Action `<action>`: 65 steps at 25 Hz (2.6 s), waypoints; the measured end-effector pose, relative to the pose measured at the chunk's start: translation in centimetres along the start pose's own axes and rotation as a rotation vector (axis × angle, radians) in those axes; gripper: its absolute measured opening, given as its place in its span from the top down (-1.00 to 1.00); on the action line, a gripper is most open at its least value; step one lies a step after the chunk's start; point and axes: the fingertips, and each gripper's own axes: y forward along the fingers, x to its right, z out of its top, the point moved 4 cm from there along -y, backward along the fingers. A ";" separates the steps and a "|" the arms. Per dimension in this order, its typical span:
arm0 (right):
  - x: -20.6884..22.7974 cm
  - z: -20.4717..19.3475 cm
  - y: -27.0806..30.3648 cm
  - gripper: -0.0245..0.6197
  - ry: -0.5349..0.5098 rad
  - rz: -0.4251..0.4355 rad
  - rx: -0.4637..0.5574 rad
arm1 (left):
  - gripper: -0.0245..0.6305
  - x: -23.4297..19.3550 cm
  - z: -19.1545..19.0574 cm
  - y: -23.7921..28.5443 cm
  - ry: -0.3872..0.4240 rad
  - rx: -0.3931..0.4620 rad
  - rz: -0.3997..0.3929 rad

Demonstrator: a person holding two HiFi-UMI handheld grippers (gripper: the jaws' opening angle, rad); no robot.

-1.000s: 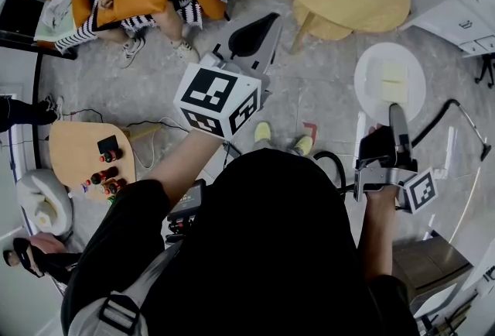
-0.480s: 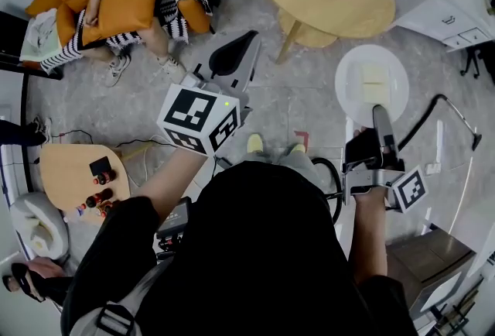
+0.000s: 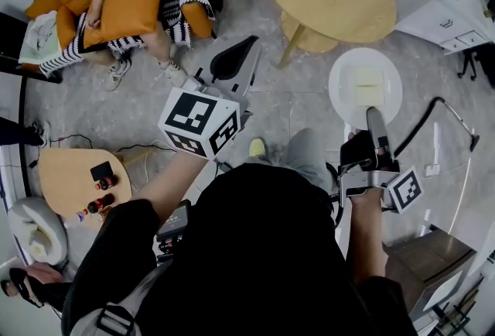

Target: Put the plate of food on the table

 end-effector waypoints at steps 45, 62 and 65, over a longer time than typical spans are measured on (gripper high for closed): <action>1.5 4.3 9.0 0.84 -0.027 0.021 -0.107 | 0.91 -2.2 0.6 10.2 -0.001 -0.023 -0.021; 2.4 6.3 12.1 0.84 -0.034 0.038 -0.159 | 0.91 -3.0 -1.5 15.6 -0.025 -0.119 -0.039; 2.3 6.5 12.7 0.84 -0.035 0.042 -0.170 | 0.91 -3.1 -1.8 16.4 -0.027 -0.134 -0.040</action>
